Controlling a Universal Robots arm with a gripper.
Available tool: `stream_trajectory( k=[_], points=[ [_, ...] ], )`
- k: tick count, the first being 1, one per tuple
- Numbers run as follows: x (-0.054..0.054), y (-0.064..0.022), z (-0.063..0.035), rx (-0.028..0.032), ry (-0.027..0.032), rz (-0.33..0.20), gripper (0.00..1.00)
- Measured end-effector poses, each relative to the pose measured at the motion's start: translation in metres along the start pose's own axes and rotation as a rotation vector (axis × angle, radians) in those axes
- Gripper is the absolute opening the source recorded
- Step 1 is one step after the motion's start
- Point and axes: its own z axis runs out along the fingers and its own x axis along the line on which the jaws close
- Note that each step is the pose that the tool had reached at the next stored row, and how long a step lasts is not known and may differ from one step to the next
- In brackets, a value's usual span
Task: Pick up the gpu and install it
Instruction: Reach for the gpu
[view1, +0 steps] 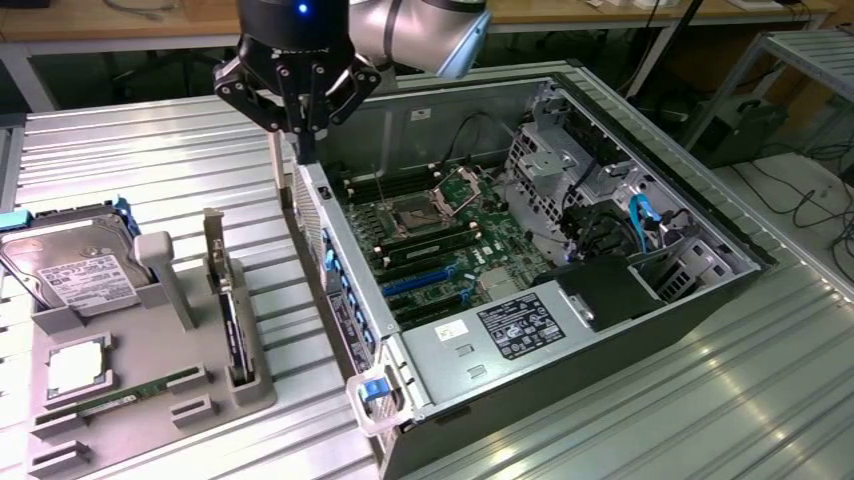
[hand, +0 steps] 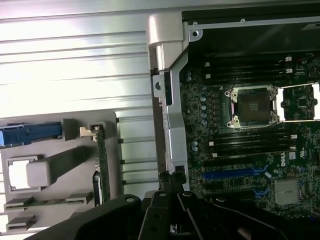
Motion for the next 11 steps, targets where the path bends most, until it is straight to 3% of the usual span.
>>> stream_trajectory(
  k=[11],
  points=[
    [0.014, -0.0039, -0.0005, 0.0, 0.0, 0.0, 0.11]
  ],
)
